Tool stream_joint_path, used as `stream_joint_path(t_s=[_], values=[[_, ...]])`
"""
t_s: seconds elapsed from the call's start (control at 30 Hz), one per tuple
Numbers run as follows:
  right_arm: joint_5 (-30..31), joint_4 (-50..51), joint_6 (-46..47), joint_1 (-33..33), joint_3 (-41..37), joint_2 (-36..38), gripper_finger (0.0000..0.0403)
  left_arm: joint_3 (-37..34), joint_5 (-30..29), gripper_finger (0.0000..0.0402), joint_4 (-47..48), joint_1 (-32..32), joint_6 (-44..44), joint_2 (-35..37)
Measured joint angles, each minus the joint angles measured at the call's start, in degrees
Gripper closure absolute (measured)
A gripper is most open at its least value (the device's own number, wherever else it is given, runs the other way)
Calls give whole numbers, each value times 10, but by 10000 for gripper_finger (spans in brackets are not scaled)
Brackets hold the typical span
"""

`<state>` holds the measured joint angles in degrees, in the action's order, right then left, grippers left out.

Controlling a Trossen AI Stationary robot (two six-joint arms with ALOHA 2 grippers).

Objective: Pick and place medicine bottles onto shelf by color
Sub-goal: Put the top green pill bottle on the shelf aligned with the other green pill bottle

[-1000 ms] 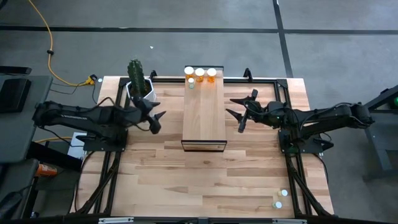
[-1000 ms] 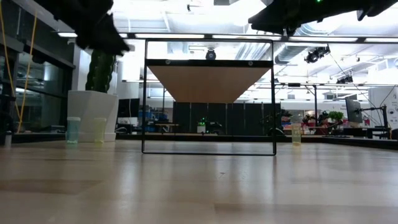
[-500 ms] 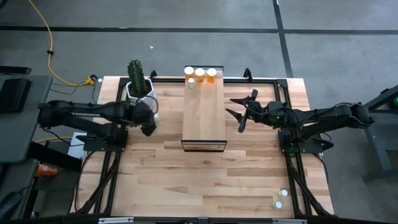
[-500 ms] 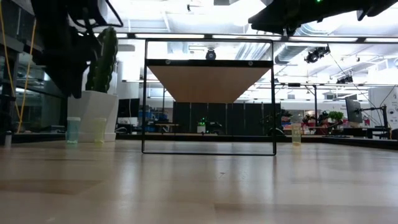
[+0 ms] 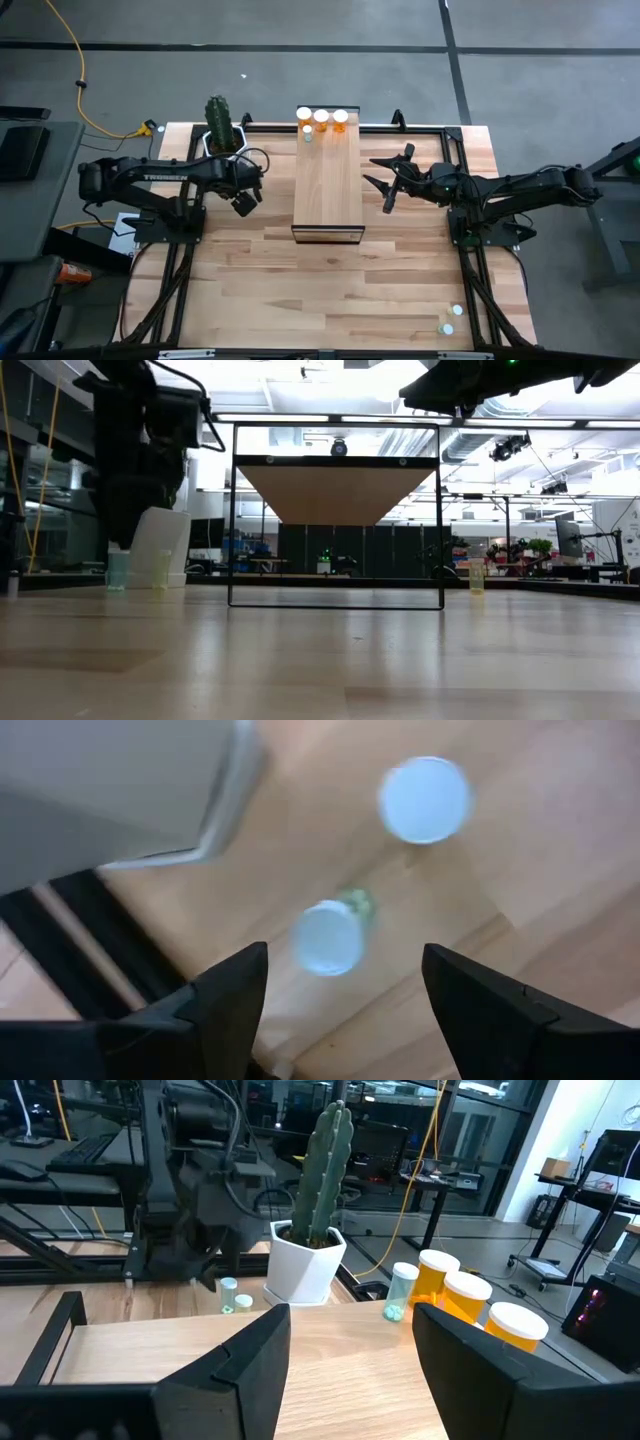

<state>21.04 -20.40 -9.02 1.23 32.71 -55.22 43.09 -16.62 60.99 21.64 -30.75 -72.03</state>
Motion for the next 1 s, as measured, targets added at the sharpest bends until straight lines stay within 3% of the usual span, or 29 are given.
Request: stream_joint_path(t_s=[0.53, 1.0], values=[[0, 0, 2, 0, 0, 0, 198, 0, -16, 155, -13, 31, 48, -79], [0, 1, 2, 0, 0, 0, 198, 0, -33, 275, -13, 31, 50, -77]])
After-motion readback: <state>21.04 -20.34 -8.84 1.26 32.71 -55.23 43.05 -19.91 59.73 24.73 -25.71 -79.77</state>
